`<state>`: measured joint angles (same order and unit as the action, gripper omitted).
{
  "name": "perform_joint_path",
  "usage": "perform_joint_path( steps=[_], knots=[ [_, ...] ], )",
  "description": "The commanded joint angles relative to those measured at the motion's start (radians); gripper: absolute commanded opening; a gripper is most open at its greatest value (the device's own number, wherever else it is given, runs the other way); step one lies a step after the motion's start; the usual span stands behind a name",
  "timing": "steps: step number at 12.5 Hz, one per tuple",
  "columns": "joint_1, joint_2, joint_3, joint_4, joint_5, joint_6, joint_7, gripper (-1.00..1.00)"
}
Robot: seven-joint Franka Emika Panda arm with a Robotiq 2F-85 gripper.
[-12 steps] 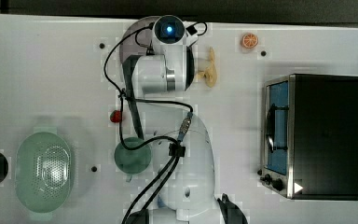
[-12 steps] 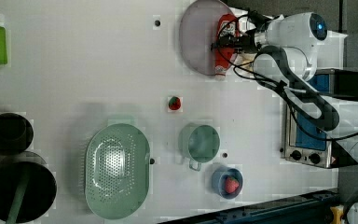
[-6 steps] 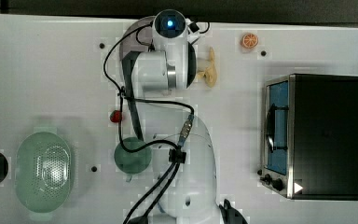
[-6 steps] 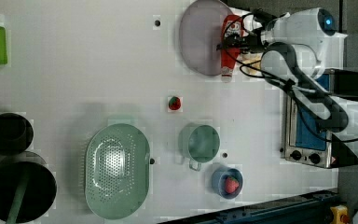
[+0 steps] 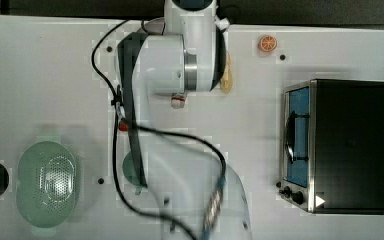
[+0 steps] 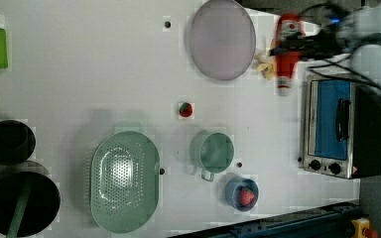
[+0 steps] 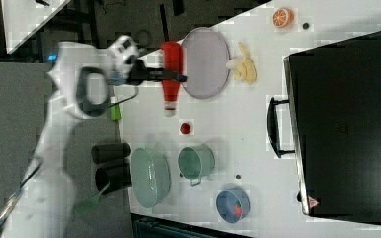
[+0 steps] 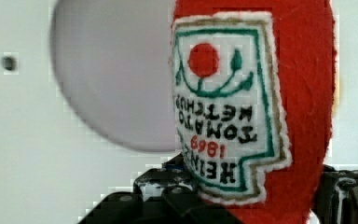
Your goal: Pick ketchup from plate and place it on table.
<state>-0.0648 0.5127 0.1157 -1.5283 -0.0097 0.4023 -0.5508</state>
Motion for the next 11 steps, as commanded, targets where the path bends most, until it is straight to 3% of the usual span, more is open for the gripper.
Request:
perform_joint_path(
  steps=[1,7,11],
  knots=[
    [-0.088,-0.162,-0.013,-0.076,0.021,-0.030,-0.023,0.27],
    [-0.135,-0.404,-0.033,-0.410,0.024,-0.014,-0.023,0.27],
    [-0.134,-0.462,-0.032,-0.633,0.024,0.147,-0.023,0.27]
  ],
)
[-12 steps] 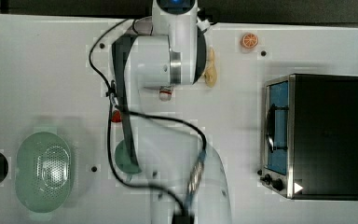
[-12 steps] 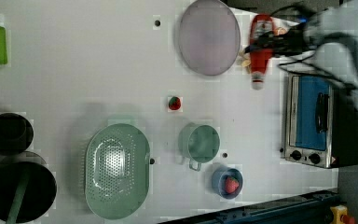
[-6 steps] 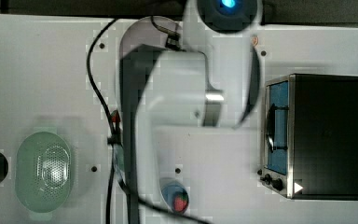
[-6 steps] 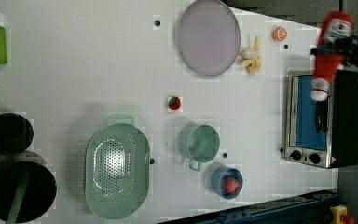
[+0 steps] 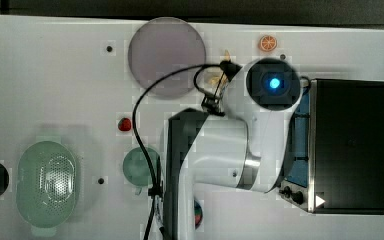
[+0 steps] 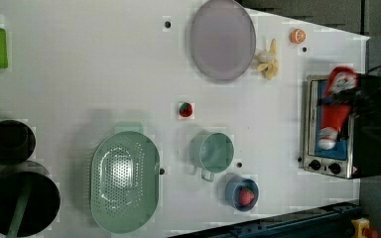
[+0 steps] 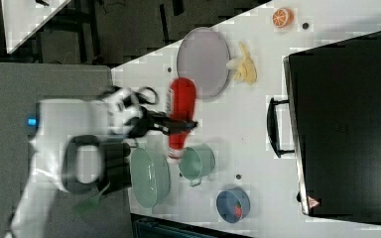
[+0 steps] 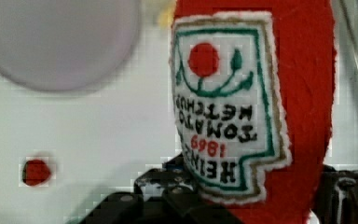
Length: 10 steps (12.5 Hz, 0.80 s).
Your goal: Pick ketchup from plate and place it on table.
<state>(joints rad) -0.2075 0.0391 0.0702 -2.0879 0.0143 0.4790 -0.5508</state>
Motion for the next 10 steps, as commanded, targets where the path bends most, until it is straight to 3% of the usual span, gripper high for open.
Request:
perform_joint_path(
  steps=[1,4,8,10],
  knots=[
    [0.010,0.018,0.015,-0.127,0.000,0.137,-0.023,0.27],
    [0.015,0.074,0.025,-0.217,0.000,0.264,-0.020,0.27],
    [0.018,0.187,0.030,-0.215,0.000,0.335,-0.016,0.27],
    [0.019,0.209,0.032,-0.219,0.000,0.360,-0.015,0.57]
  ],
)
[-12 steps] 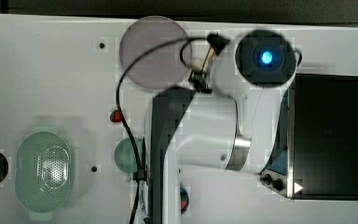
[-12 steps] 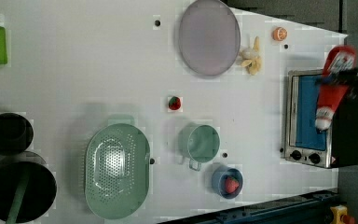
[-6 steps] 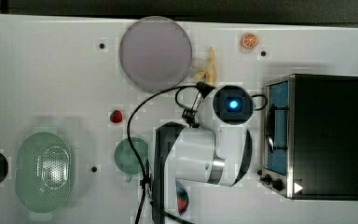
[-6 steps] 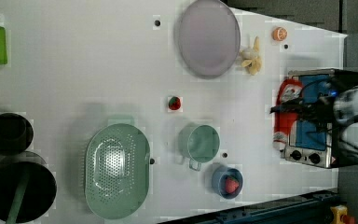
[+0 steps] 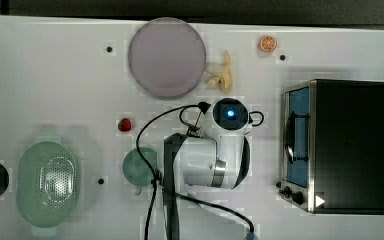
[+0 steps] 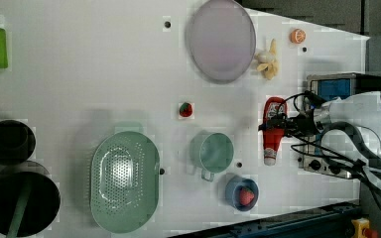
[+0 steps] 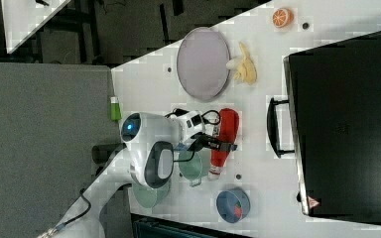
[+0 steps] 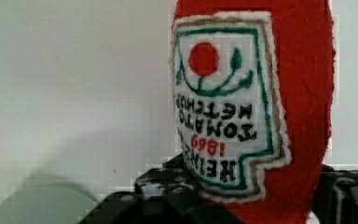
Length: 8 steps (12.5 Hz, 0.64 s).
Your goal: Pick ketchup from plate and place it on table.
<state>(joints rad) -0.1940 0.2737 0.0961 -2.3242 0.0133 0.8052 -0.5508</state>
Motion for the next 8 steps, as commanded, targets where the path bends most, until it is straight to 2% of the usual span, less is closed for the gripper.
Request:
perform_joint_path(
  steps=[1,2,5,8],
  knots=[
    [0.005,-0.027,0.007,0.018,0.001,0.034,-0.016,0.79],
    [0.005,-0.035,0.009,0.023,0.001,0.034,-0.015,0.98],
    [0.005,-0.080,0.012,0.051,0.001,0.020,-0.008,1.00],
    [0.005,-0.168,0.015,0.132,0.001,-0.051,0.101,1.00]
  ],
)
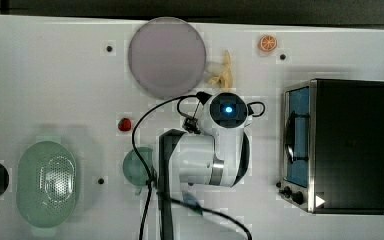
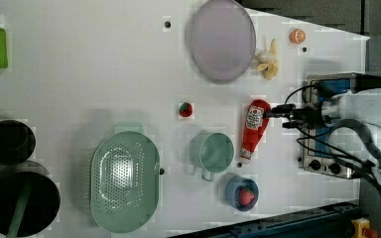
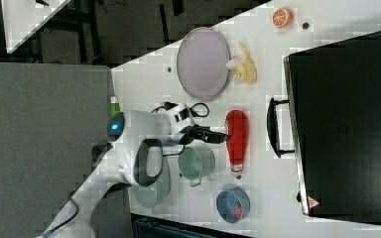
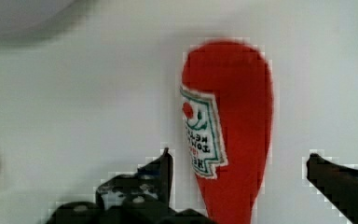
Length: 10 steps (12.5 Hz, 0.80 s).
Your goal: Pick ketchup from plate and place it on table.
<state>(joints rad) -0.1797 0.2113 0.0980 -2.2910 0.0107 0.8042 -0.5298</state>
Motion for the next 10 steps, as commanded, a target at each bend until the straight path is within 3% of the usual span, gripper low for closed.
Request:
perform_joint_path(
  steps=[1,5,10],
  knots=[
    [-0.008,-0.139,0.015,0.137,0.004,-0.115,0.155,1.00],
    [-0.004,-0.238,0.028,0.337,0.004,-0.407,0.474,1.00],
    [-0.001,-0.255,0.042,0.568,-0.002,-0.719,0.512,1.00]
  ],
)
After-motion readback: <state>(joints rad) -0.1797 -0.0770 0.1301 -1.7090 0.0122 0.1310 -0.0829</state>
